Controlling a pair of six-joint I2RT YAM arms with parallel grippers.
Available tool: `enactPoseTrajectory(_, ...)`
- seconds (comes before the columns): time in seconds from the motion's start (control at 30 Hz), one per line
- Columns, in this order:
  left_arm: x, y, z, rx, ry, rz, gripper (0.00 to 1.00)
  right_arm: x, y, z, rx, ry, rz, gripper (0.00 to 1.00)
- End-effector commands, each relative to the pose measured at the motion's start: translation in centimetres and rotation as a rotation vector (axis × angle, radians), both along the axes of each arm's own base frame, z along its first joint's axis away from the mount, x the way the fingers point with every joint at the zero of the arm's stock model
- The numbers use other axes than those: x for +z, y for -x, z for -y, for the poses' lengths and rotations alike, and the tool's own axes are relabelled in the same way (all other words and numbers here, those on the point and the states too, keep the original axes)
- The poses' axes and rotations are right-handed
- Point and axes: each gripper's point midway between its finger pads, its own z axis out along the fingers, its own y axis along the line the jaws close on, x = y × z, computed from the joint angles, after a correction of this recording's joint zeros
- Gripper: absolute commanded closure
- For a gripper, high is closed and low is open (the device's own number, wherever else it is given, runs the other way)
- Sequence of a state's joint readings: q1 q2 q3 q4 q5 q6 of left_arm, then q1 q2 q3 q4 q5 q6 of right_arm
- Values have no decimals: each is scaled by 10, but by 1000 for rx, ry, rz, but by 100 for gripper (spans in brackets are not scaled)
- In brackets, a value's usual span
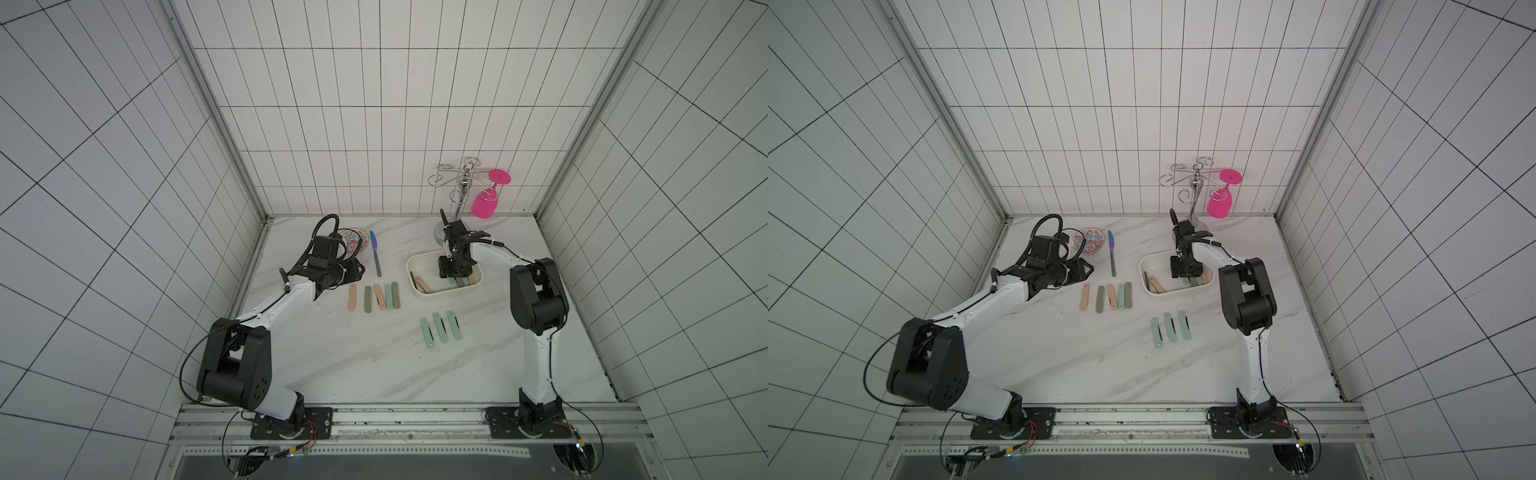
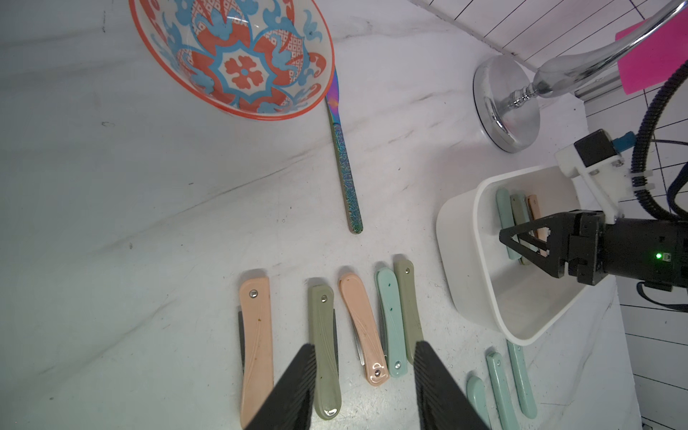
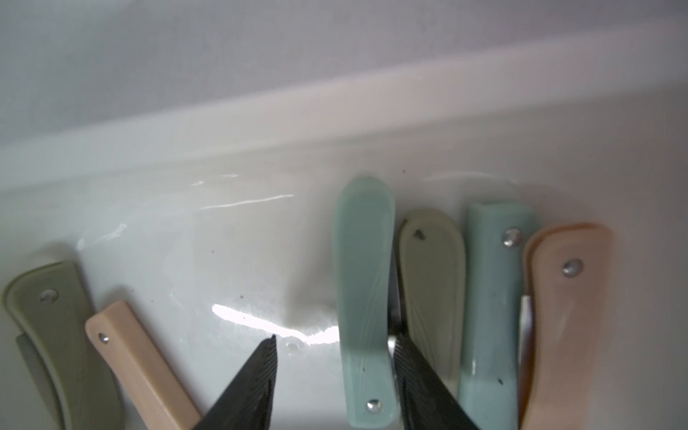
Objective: Take the fruit knife out of the storage box
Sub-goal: Pick up the fruit knife from the storage box.
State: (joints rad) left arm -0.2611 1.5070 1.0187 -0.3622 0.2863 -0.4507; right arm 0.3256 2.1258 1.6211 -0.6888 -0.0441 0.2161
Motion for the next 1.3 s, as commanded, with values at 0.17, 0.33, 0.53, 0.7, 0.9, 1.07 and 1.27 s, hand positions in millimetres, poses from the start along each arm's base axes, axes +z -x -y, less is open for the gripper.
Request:
enactPoseTrajectory(0.17,4,-7,5,-24,0,12,54,-13,-9,9,2,43,-10,48)
enactPoseTrajectory(0.33,2,-7,5,-25,2,8,53,-21,-4,2,11,5,-40,57)
enactPoseTrajectory(0.53,4,-8,6,-23,9,11,53,-22,0,-6,16,-30,-54,82)
enactPoseTrajectory(0.7,3,-9,8,-25,19,11,54,-10,-1,-10,24,-39,-29,95)
enactPoseTrajectory(0.9,12,-10,11,-38,38,35,54,14,-5,-19,35,-65,20,100)
enactPoseTrajectory(1.07,17,-9,13,-45,48,46,54,34,-6,-32,61,-82,64,100)
enactPoseTrajectory(1.27,20,-8,16,-56,56,51,54,49,-2,-42,82,-93,91,100)
